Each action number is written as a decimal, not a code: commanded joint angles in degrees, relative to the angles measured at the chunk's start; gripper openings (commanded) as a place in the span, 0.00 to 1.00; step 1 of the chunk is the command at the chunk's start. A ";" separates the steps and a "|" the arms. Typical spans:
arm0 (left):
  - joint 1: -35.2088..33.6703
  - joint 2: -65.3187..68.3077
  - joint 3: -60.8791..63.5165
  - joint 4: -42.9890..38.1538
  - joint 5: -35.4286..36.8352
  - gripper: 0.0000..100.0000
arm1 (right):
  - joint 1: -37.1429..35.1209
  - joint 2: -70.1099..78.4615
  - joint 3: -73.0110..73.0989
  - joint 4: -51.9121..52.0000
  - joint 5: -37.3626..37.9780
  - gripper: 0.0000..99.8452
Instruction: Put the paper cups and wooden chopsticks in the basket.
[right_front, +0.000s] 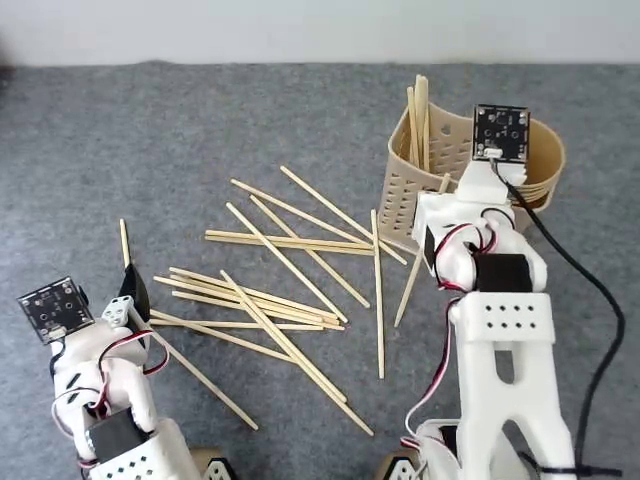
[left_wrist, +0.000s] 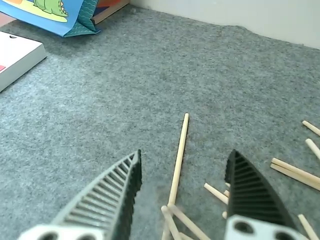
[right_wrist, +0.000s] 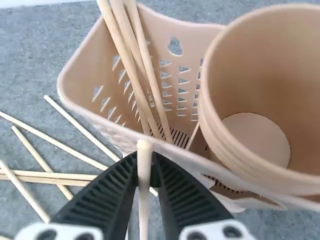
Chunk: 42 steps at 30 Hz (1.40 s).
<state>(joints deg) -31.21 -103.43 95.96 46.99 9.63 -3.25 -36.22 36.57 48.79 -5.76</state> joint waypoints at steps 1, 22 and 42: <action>0.18 -0.88 -0.57 -1.41 -0.44 0.26 | -2.24 -6.55 -0.97 3.38 1.93 0.01; 0.18 -0.88 -0.57 -1.41 -0.44 0.26 | -19.56 -8.66 -0.88 5.23 2.46 0.09; 0.18 -0.88 -0.57 -1.32 -0.53 0.26 | -26.77 6.64 -7.91 4.62 1.85 0.15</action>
<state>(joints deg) -31.21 -103.43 95.96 46.99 9.63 -29.63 -34.29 32.44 53.10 -4.88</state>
